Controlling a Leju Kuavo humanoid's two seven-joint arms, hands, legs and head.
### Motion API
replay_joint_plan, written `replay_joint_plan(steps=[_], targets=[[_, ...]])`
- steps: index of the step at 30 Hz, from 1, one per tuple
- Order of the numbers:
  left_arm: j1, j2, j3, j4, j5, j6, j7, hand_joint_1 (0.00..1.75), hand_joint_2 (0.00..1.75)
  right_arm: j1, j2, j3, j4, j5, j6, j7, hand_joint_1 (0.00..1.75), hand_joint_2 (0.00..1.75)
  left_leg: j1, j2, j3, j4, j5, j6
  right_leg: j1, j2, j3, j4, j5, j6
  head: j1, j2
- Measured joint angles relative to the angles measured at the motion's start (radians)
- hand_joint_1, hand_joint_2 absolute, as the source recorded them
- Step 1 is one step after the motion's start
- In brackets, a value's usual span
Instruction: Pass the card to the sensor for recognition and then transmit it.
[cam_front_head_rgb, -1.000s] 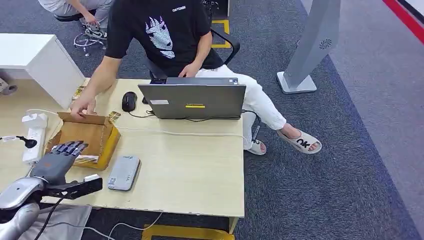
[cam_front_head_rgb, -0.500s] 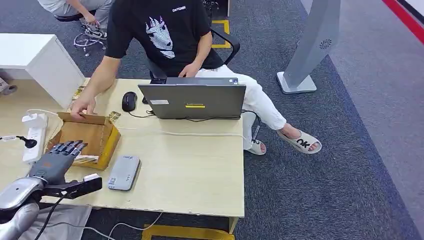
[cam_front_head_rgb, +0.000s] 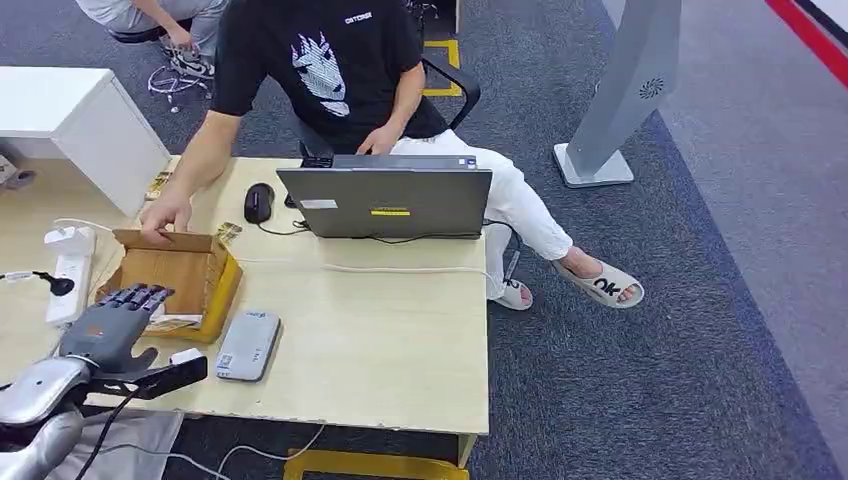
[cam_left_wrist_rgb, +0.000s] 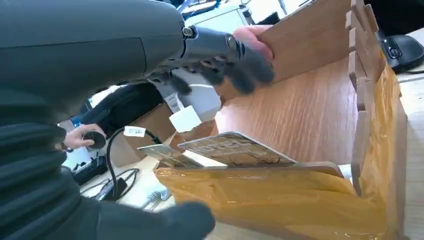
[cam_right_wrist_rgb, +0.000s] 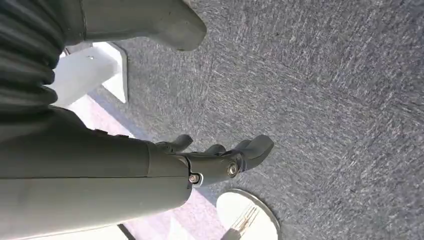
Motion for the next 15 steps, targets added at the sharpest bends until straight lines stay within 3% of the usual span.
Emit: replay_joint_plan(steps=[15], targets=[[0.013,-0.008,0.020,-0.007,-0.038,0.040,-0.006,1.75,1.75,0.014,0.004,0.022,-0.021,-0.015,0.007,0.004,0.00,1.75,0.000,0.003,0.000,0.000,0.000,0.000,0.000,0.001,0.000,0.000,0.001,-0.001,0.000,0.000]])
